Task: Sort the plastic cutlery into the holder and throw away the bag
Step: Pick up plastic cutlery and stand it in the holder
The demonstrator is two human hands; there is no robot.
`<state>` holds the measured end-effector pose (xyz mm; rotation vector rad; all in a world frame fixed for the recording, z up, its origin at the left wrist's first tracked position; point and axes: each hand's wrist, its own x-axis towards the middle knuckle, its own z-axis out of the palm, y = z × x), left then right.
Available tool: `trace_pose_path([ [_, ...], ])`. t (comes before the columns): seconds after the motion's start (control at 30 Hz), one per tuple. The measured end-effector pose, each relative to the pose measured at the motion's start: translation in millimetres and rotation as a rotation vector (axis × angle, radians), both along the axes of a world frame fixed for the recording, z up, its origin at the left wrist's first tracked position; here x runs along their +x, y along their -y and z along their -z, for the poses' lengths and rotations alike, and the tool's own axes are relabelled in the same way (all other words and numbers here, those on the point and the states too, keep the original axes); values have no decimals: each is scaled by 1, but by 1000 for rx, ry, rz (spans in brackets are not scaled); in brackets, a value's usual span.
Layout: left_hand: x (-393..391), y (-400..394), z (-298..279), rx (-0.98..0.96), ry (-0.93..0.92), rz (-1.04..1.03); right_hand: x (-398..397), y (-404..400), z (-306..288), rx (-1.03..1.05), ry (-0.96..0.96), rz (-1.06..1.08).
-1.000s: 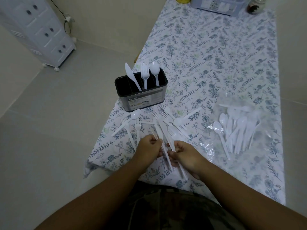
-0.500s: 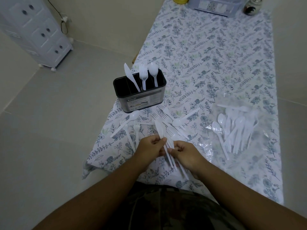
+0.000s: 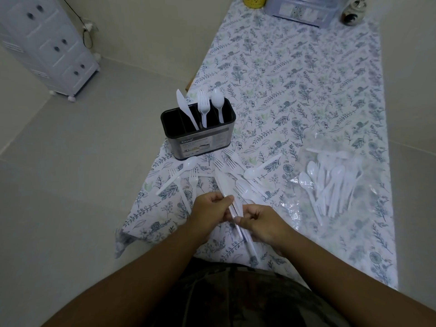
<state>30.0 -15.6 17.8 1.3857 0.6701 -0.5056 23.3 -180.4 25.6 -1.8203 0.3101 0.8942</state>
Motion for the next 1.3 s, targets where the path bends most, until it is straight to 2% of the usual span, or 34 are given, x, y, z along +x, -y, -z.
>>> trace_pose_path([
  [0.17, 0, -1, -3, 18, 1, -22, -1, -3, -9, 53, -96, 52],
  [0.37, -2, 0, -5, 114, 73, -56, 0, -9, -14, -19, -4, 134],
  [0.73, -5, -1, -2, 138, 86, -66, -3, -6, 0, -53, 166, 30],
  [0.97, -3, 2, 0, 97, 31, -94, -1, -4, 9, -190, 308, -103],
  [1.3, -1, 4, 2, -73, -98, -247, -4, -6, -1, -126, 241, -47],
])
